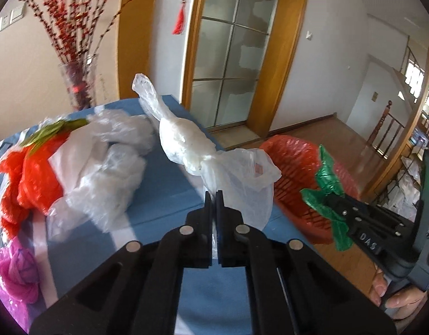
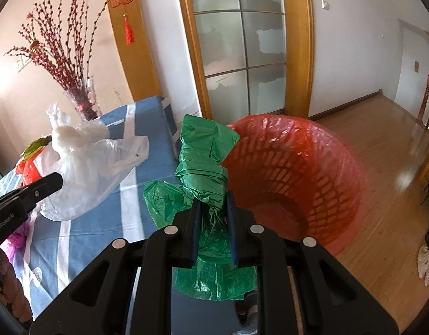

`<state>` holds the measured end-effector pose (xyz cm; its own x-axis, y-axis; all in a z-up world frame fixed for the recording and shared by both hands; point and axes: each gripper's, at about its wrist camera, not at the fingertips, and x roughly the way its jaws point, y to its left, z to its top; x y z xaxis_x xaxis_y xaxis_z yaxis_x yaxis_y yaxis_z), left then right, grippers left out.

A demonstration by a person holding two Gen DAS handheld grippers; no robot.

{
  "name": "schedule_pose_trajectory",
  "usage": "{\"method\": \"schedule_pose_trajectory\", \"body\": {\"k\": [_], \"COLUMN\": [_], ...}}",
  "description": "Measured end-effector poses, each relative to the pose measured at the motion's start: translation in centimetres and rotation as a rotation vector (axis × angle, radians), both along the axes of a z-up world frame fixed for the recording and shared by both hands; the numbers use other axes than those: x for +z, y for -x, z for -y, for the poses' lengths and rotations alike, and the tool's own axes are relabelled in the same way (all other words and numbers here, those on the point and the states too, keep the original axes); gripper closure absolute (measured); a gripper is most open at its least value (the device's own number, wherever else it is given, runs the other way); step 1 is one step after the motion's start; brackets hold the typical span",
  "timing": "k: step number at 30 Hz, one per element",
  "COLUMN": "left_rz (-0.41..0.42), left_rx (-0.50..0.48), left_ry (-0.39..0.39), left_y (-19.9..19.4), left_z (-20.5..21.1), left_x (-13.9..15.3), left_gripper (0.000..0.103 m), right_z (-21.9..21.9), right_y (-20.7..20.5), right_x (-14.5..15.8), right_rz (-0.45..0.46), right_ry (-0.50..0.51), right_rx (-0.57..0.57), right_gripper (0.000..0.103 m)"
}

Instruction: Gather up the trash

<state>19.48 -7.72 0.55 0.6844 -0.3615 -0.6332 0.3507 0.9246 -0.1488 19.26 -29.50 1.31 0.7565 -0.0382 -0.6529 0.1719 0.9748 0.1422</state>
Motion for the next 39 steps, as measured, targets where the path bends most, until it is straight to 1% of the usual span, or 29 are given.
{"method": "schedule_pose_trajectory", "body": {"k": [6,17,23,31,39], "left_rz": [0.014,0.014,0.007,-0.011,-0.037], "left_rx": [-0.052,-0.130,-0.156,-0.180,-0.201], "left_ry": [0.004,0.004,0.005,0.000,-0.001], "left_y": [-0.6,-1.5,-2.1,-2.8,-3.7], "left_z": [2.8,8.0,9.8,11.9,14.0], "left_x": [0.3,-0.1,-0.5,-1.2,-2.1], "left_gripper": [0.099,0.099,0.099,0.099,0.099], "right_z": [1.7,6.2,8.1,9.4,10.9], "right_y": [0.4,1.0,0.8,0.0,-1.2], "right_x": [0.6,1.1,1.2,1.2,0.8], "right_rz": [0.025,0.053,0.068,0.083,0.096], "right_ry": [0.024,0.013,0.002,-0.012,-0.059], "right_rx": [-0.046,-0.154,-0.191,-0.223,-0.250], "right_gripper": [0.085,0.085,0.085,0.085,0.084]}}
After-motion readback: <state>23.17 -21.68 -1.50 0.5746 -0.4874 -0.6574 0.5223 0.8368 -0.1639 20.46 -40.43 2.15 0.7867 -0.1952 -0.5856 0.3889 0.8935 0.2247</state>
